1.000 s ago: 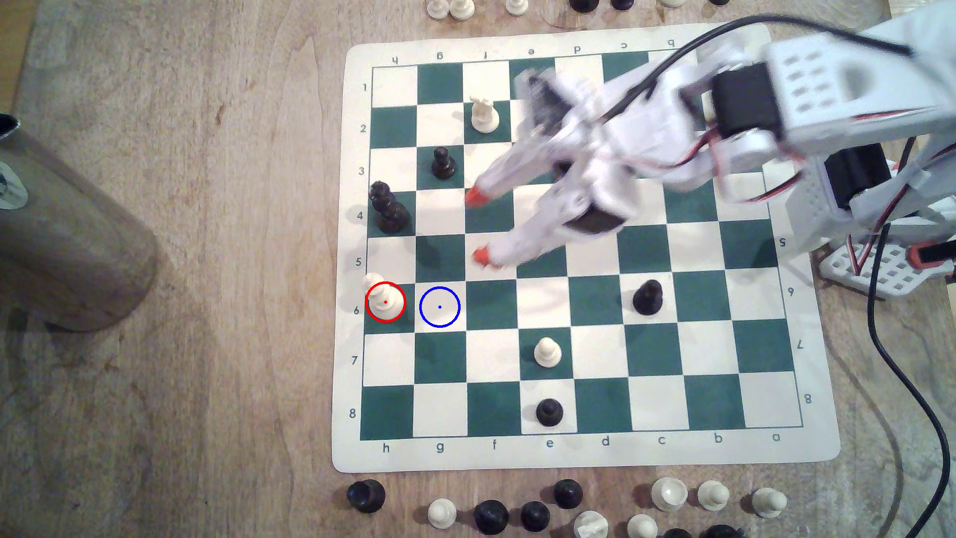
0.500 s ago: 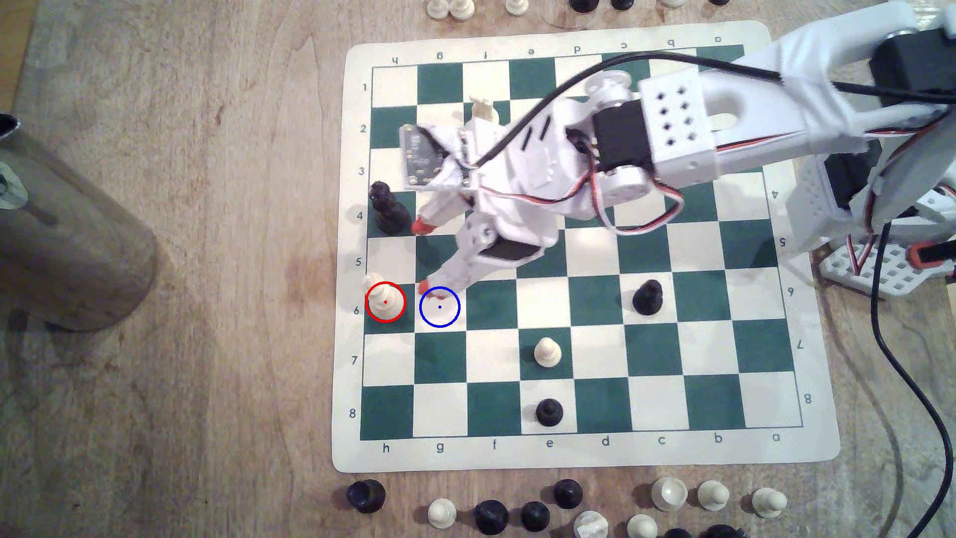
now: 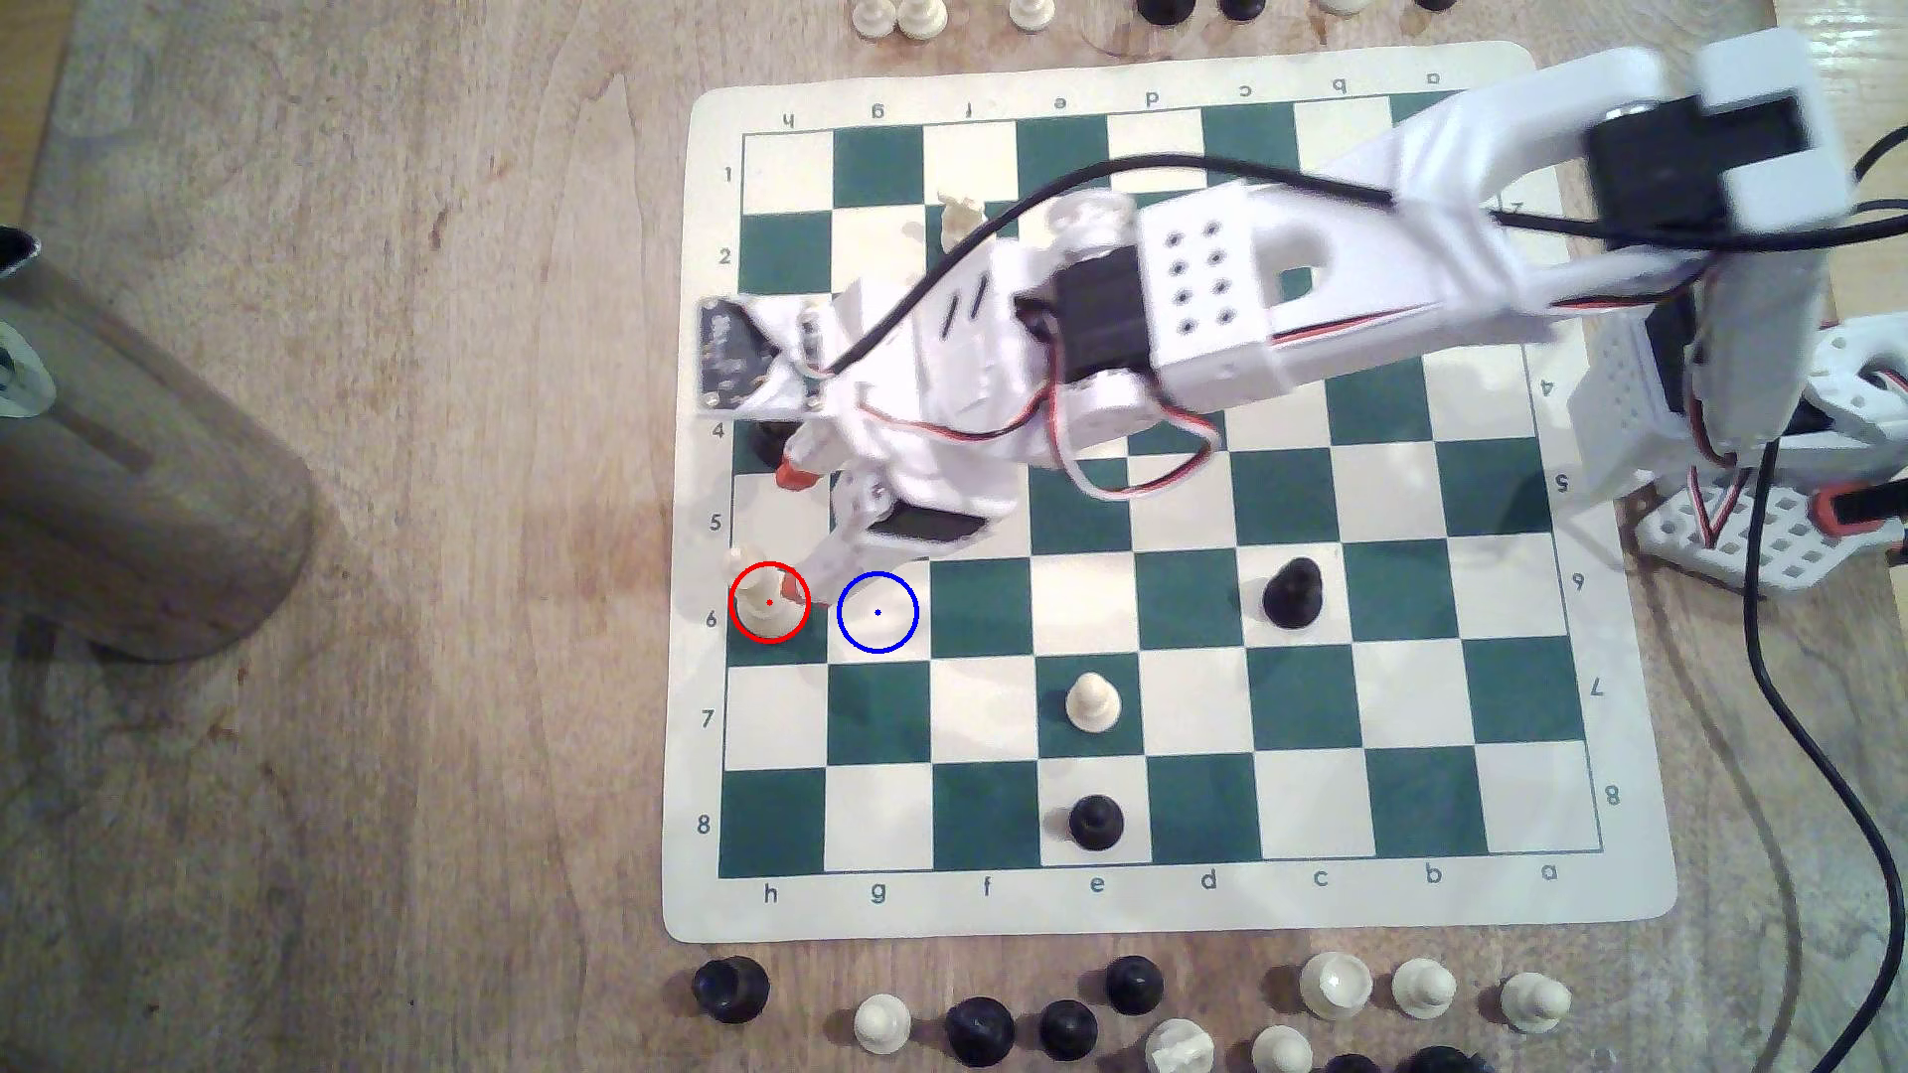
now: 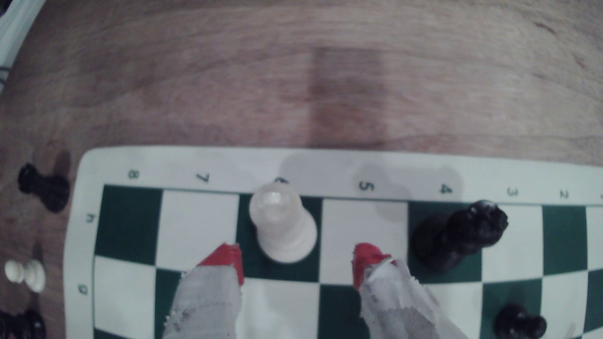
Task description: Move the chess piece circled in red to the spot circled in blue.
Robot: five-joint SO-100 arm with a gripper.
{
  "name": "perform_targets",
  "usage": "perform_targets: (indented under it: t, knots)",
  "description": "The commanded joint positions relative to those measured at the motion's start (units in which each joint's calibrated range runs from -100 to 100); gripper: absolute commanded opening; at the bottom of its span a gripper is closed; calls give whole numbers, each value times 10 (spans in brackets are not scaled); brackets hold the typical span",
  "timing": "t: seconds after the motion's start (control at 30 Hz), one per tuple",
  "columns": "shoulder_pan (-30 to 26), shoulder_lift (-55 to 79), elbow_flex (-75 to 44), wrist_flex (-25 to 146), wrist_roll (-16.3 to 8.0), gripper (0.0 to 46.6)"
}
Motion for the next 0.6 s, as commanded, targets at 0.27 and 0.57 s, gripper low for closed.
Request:
perform_targets:
  t: [0.27, 0.57]
  knots:
    - [-5, 40, -119, 2, -3, 187]
    - [-16, 63, -153, 2, -10, 184]
